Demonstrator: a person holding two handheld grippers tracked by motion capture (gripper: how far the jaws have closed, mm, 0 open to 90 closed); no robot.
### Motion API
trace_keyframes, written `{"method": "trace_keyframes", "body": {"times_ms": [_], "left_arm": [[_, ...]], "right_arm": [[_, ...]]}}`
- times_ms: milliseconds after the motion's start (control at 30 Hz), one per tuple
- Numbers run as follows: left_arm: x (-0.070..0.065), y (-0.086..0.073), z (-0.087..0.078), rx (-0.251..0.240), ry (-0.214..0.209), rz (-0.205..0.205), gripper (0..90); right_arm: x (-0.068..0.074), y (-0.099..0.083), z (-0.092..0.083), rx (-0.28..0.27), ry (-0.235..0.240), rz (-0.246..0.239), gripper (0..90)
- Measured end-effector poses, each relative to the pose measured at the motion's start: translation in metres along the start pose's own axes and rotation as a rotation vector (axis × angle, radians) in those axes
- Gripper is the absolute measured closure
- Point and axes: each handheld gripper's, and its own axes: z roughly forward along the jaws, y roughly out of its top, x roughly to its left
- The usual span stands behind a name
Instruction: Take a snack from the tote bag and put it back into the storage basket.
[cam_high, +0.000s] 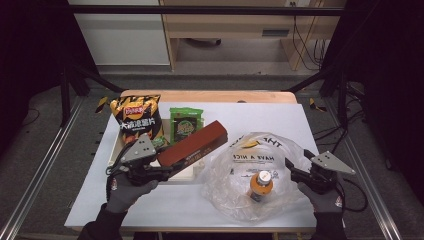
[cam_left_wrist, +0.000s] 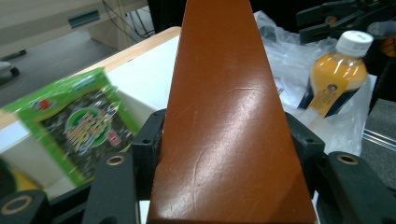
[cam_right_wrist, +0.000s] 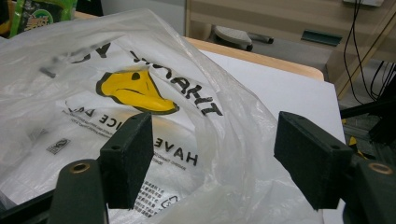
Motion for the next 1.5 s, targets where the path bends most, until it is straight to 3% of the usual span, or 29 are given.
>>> {"method": "trace_keyframes", "body": {"times_ms": [233, 633, 1100, 1500], "left_arm": [[0.014, -0.014, -0.013, 0.002, 0.038, -0.038, 42.9], [0.032, -0.027, -0.020, 0.019, 0.107, -0.064, 42.9], [0.052, -0.050, -0.014, 0.069, 0.139, -0.101, 42.9], [0.060, -0.066, -0.002, 0.116, 0.131, -0.109, 42.9]], "right_arm": [[0.002, 0.002, -0.001, -0.007, 0.010, -0.004, 27.1], [-0.001, 0.001, -0.003, -0.012, 0.003, -0.002, 27.0], [-0.004, -0.001, -0.002, -0.007, -0.007, 0.003, 27.0], [-0.003, -0.003, 0.000, 0.000, -0.002, -0.003, 27.0]]}}
